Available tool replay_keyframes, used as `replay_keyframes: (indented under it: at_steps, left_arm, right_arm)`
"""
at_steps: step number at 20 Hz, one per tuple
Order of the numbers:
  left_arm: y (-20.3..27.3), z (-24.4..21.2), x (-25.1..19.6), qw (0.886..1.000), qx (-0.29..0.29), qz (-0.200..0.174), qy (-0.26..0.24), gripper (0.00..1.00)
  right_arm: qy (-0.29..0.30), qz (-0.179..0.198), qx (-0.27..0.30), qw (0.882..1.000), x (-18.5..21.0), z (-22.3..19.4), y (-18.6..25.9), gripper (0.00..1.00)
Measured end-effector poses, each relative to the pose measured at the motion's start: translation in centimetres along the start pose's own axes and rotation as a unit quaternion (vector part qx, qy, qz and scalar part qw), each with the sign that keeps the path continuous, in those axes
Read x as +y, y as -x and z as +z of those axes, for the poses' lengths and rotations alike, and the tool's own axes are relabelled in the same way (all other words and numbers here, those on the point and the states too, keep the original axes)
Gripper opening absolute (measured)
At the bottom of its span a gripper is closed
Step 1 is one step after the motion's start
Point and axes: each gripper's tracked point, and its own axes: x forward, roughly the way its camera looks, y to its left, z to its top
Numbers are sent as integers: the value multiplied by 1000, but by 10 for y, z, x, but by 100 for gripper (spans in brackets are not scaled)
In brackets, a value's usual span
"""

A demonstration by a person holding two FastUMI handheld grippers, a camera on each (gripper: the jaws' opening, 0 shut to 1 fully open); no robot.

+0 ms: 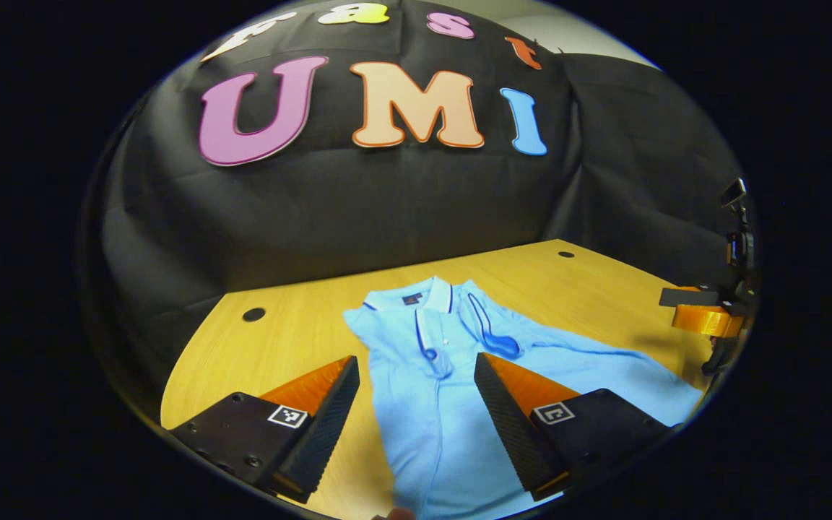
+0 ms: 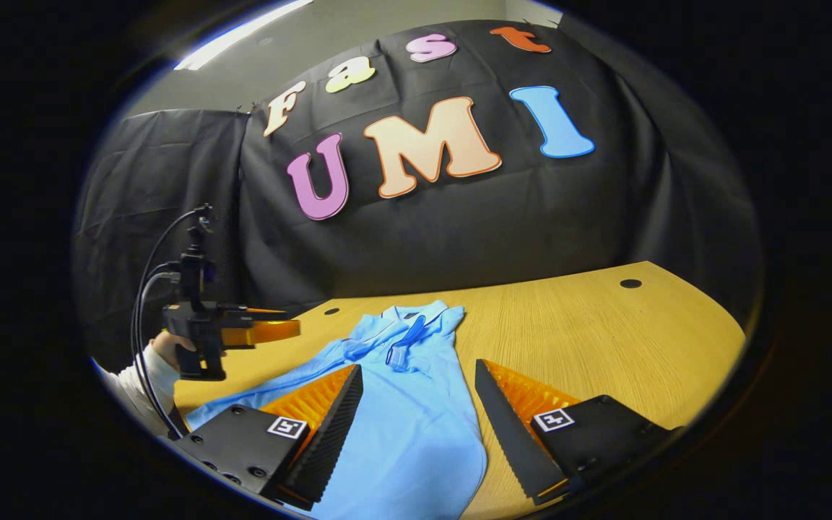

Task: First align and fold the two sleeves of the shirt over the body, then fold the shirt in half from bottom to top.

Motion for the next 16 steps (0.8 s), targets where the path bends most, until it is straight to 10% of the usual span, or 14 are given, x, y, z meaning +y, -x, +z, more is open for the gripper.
replay_keyframes:
  at_steps: [6, 16]
  left_arm:
    - [110, -84, 14, 997, 25, 48, 49, 97]
    - [186, -158, -45, 994, 78, 22, 71, 96]
  right_arm:
    - [20, -8, 66, 998, 20, -47, 58, 98]
    - [37, -48, 165, 984, 28, -124, 121, 98]
